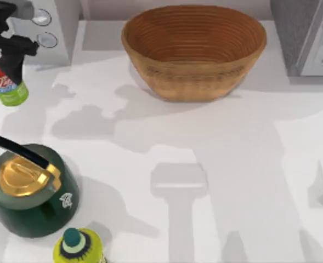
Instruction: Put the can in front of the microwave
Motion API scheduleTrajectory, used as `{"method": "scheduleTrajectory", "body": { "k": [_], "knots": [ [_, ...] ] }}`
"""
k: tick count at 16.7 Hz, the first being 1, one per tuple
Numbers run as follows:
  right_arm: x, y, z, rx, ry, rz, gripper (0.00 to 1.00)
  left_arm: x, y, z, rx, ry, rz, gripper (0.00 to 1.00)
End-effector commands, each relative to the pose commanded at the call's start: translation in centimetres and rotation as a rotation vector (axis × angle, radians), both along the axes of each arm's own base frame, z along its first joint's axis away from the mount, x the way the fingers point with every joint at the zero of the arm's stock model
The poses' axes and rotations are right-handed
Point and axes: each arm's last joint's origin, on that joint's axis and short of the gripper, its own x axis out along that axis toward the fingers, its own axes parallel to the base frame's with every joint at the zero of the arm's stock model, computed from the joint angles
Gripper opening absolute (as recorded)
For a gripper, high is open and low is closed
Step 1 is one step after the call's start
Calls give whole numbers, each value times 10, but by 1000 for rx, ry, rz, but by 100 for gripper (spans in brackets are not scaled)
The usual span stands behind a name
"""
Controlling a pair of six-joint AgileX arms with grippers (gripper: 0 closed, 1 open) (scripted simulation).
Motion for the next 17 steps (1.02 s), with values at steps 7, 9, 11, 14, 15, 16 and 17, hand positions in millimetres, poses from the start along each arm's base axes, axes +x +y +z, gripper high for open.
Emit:
{"method": "scheduleTrajectory", "body": {
  "k": [7, 9, 11, 14, 15, 16, 17],
  "knots": [
    [0, 0, 0, 0, 0, 0, 100, -9, 142, -39, 53, 13, 340, 0],
    [0, 0, 0, 0, 0, 0, 100, -9, 144, -39, 55, 13, 345, 0],
    [0, 0, 0, 0, 0, 0, 100, -9, 143, -38, 56, 11, 340, 0],
    [0, 0, 0, 0, 0, 0, 100, -9, 143, -44, 55, 11, 343, 0],
    [0, 0, 0, 0, 0, 0, 100, -9, 143, -46, 55, 12, 344, 0],
    [0, 0, 0, 0, 0, 0, 100, -9, 144, -47, 55, 13, 345, 0],
    [0, 0, 0, 0, 0, 0, 100, -9, 144, -47, 55, 13, 345, 0]
  ]
}}
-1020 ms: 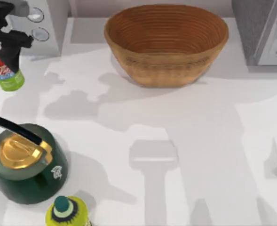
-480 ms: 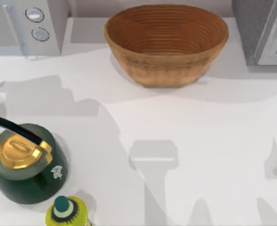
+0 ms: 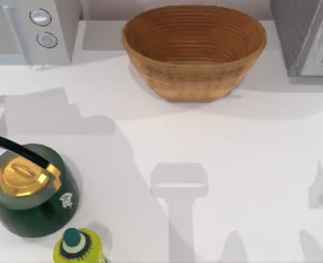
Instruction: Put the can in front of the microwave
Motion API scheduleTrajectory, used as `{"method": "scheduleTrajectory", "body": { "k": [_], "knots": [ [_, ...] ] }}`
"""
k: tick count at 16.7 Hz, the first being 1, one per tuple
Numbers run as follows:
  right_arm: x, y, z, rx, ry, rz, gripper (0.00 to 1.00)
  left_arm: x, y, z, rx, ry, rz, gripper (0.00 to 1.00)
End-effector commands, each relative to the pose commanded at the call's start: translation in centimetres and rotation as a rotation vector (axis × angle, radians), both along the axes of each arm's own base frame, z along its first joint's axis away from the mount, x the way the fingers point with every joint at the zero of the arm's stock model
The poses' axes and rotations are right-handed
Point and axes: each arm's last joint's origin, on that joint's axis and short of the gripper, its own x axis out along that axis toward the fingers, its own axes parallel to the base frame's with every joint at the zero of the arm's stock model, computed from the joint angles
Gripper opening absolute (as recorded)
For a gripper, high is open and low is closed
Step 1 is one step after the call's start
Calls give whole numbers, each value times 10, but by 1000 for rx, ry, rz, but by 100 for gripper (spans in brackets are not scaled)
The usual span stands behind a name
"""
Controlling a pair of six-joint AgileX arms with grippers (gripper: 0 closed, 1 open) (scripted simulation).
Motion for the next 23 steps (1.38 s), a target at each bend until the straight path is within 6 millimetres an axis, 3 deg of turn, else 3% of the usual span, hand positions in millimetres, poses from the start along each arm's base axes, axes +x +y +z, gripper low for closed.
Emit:
{"method": "scheduleTrajectory", "body": {
  "k": [2, 15, 23],
  "knots": [
    [0, 0, 0, 0, 0, 0, 100, 0, 0, 0, 0, 0, 0, 0],
    [0, 0, 0, 0, 0, 0, 100, 0, 0, 0, 0, 0, 0, 98],
    [0, 0, 0, 0, 0, 0, 100, 0, 0, 0, 0, 0, 0, 100]
  ]
}}
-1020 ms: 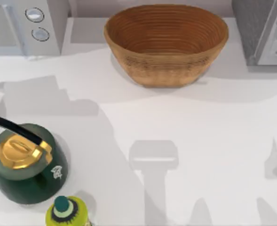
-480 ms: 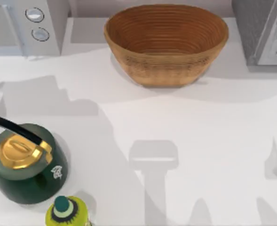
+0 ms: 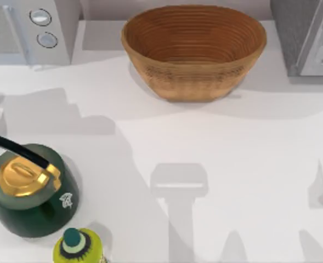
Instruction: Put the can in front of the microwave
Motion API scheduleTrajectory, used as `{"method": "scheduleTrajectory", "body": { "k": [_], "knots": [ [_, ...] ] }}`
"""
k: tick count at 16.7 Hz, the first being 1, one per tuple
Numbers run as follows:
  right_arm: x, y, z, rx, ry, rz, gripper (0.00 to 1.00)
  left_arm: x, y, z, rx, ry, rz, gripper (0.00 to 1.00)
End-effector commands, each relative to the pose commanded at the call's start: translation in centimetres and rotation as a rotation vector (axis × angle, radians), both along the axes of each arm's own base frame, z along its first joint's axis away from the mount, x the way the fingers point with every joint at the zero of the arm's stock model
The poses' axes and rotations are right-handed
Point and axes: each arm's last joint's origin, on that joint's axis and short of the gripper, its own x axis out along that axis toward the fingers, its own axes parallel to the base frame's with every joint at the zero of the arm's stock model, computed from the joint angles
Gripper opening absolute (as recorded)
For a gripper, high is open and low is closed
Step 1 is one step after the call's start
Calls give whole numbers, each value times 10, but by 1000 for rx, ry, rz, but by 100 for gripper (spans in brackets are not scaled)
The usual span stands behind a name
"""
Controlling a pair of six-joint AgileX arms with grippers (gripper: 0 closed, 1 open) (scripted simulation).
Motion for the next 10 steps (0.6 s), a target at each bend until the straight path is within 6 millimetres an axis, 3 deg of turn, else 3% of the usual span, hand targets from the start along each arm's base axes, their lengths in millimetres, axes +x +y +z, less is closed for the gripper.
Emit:
{"method": "scheduleTrajectory", "body": {
  "k": [3, 8, 10],
  "knots": [
    [0, 0, 0, 0, 0, 0, 100, 1, -1, 4, -1, 1, -5, 100],
    [0, 0, 0, 0, 0, 0, 100, 0, 0, 37, 0, -1, -1, 100],
    [0, 0, 0, 0, 0, 0, 100, 0, 0, 40, 0, 0, -1, 100]
  ]
}}
